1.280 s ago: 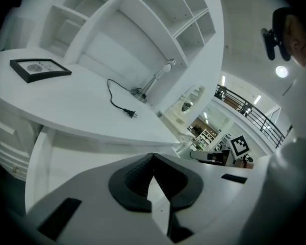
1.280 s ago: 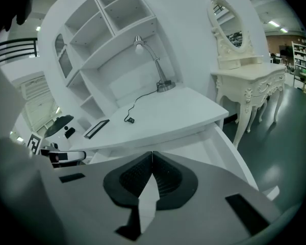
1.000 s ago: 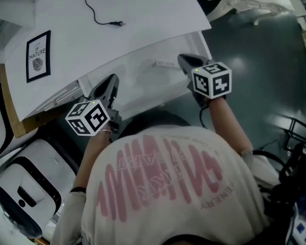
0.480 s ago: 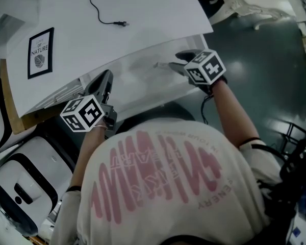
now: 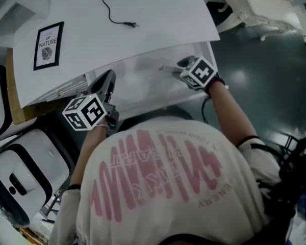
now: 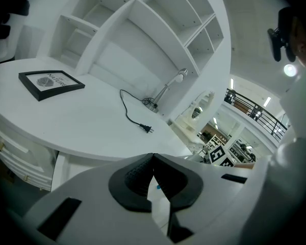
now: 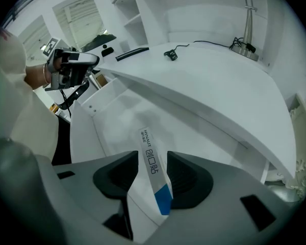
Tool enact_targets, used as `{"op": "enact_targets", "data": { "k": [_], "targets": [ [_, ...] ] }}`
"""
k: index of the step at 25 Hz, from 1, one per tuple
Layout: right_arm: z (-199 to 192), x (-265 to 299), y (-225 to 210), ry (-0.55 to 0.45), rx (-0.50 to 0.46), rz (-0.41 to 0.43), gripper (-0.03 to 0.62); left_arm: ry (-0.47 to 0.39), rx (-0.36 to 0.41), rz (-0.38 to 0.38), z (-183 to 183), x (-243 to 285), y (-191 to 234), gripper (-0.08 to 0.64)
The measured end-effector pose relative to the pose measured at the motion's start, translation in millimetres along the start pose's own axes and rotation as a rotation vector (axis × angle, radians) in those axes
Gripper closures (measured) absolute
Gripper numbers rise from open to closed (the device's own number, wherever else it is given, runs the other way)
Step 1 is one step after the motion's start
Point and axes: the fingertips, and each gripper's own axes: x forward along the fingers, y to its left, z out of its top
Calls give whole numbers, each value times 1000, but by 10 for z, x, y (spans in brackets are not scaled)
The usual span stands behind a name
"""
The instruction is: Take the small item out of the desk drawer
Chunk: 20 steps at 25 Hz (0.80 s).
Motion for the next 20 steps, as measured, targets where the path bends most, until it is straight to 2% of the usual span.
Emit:
{"op": "enact_targets", "data": {
  "k": [3, 12, 20],
  "targets": [
    [-41, 32, -10, 4, -2, -13, 455, -2, -2, 8, -14, -7, 17, 531],
    [-52, 61, 22, 0, 1, 7, 465, -4, 9, 8, 11, -3, -3, 531],
    [-79, 49, -8, 7, 41, -29, 497, -13, 10, 11, 9, -22, -3, 531]
  ]
}}
